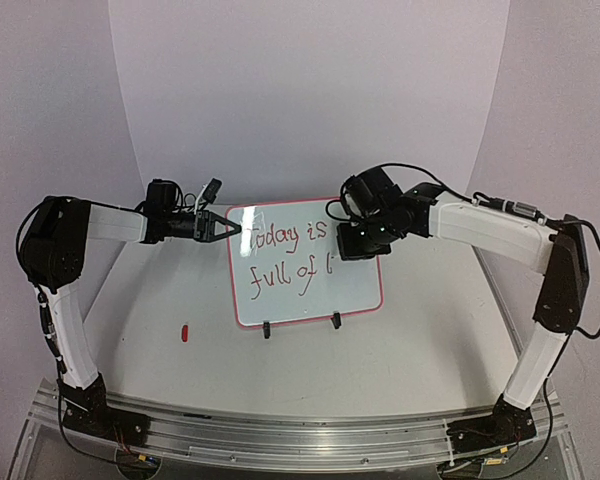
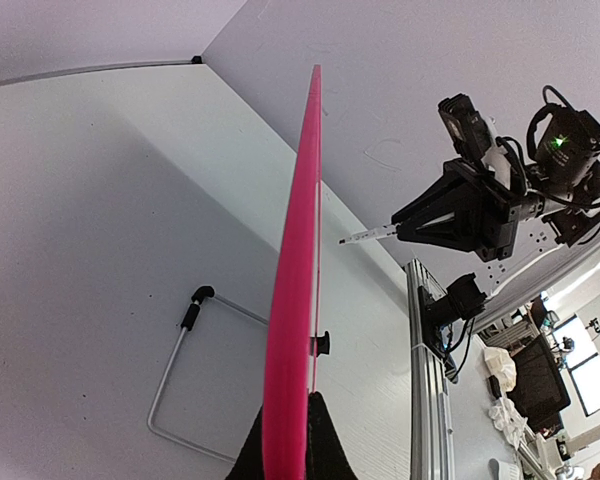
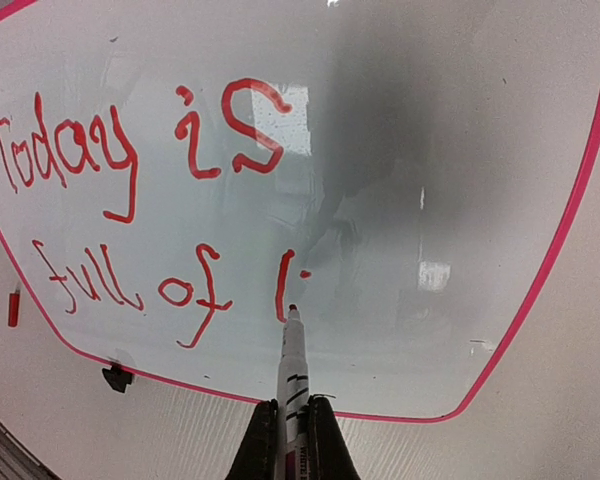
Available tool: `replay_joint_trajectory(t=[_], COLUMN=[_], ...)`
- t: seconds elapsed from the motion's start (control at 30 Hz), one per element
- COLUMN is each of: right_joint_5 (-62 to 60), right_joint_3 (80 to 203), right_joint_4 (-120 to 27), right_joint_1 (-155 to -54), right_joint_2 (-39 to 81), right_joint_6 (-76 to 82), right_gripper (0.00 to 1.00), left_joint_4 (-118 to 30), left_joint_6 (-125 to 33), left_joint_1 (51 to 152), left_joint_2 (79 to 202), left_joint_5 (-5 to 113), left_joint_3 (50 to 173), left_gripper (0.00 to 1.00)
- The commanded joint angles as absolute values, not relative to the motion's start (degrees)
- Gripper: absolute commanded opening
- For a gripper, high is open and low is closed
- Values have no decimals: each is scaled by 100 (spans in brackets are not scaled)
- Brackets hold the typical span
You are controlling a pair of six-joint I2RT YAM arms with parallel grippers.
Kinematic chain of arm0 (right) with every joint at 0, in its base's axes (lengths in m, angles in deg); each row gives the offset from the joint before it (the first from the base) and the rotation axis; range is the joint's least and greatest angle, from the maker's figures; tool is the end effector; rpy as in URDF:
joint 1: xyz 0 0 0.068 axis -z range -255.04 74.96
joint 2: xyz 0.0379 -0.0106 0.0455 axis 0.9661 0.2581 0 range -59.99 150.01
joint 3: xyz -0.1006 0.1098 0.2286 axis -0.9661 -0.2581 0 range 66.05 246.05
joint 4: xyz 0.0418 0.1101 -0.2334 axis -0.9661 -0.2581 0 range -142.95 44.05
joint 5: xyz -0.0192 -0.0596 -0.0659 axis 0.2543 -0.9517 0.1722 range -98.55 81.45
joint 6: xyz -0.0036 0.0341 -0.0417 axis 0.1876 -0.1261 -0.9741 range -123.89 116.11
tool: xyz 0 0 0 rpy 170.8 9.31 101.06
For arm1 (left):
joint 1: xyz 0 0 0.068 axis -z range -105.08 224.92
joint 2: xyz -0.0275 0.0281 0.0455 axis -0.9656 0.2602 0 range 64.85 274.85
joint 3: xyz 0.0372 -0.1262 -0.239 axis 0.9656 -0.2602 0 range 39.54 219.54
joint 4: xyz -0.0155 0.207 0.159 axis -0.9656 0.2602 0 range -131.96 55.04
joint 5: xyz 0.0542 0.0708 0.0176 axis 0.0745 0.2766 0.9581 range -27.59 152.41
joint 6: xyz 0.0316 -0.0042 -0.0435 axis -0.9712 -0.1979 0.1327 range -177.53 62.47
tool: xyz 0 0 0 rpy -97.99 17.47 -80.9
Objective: Write a sentence on the whiteboard
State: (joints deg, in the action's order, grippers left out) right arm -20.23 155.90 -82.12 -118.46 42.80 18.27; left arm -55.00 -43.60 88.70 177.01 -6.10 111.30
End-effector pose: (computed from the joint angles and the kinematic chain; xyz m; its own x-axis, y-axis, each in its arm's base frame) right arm 0.2969 0.2709 0.2923 -0.7261 -0.1785 -0.6640 -0.3271 0.9391 0.1052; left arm 0.4022 -0.1328 0.2050 -0.6474 0.0680 -0.7591 0.7563 0.1805 -0.6288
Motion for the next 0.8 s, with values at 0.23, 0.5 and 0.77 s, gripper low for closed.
replay_joint_trajectory(t=[0.23, 0.5, 0.77], right_joint_5=[-1960, -2221, -2518], right_joint_3=[15735, 15703, 15701], right_joint_4=[-8107, -7990, -7915], right_joint_1=[-11828, -11828, -11828], right_joint_2=[4544, 4651, 4708], right_joint_6=[1923, 1923, 1906], right_gripper=[0, 0, 0], left_joint_4=[-5436, -5445, -5438], left_joint_6=[-4980, -4991, -5006], left_joint_1=[8947, 8943, 8943], left_joint_2=[17874, 17851, 17835], left_joint_5=[229, 216, 208], left_joint_3=[11056, 11039, 11030], left_gripper=[0, 0, 0])
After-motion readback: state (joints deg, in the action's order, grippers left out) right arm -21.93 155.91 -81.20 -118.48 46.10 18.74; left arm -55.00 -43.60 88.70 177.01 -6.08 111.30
